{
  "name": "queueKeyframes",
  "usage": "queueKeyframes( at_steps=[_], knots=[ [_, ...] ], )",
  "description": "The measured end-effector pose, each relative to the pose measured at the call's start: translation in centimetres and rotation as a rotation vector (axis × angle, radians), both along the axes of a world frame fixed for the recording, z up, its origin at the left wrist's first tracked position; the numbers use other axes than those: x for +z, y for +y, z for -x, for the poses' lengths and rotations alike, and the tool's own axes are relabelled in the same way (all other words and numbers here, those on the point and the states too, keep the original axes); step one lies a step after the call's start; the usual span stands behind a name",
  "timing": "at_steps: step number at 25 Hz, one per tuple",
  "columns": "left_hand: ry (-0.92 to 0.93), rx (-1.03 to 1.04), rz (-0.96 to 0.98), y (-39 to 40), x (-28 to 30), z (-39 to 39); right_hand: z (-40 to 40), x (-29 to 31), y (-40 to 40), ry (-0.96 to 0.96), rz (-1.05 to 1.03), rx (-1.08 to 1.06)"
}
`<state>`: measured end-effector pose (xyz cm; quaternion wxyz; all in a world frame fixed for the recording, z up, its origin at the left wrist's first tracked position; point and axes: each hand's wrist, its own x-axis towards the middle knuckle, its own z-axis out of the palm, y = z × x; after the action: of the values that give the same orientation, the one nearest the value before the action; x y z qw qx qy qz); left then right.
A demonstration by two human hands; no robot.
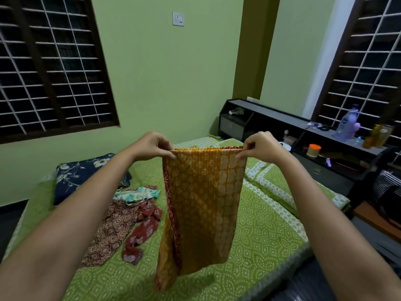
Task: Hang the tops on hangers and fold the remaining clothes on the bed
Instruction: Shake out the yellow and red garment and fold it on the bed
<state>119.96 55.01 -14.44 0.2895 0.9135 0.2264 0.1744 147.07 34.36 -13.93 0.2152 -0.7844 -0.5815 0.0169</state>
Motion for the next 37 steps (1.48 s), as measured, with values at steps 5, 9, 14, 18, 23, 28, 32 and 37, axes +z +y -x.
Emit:
queueKeyframes(
  at_steps=[5, 9, 14, 18, 23, 28, 32, 37],
  knots=[
    [-0.148, 0.075, 0.069, 3.7, 1.9, -4.9, -4.6, 1.1, 4.8, 0.154, -0.385, -0.127],
    [0.333, 0.274, -0.137, 10.4, -4.6, -13.7, -10.5, -5.4, 14.7, 0.214, -0.093, -0.236],
    [0.330, 0.470, 0.131, 19.5, -13.2, -24.2, -17.8, -12.9, 26.9, 0.224, 0.141, -0.360],
    [0.078, 0.550, 0.003, 25.8, -12.4, -29.1, -22.3, -12.4, 33.0, 0.210, -0.101, -0.345],
    [-0.057, 0.536, -0.074, 26.3, -16.0, -29.2, -23.6, -15.3, 33.5, 0.252, -0.238, -0.300],
    [0.191, 0.417, -0.006, 22.2, -29.4, -26.0, -21.1, -28.8, 28.6, 0.360, -0.120, -0.273],
    [0.432, 0.361, 0.179, 17.2, -44.9, -23.2, -18.9, -43.2, 22.9, 0.459, 0.083, -0.281],
    [0.770, 0.186, 0.170, 10.1, -62.3, -19.3, -15.5, -61.4, 15.6, 0.627, 0.352, -0.275]
  ],
)
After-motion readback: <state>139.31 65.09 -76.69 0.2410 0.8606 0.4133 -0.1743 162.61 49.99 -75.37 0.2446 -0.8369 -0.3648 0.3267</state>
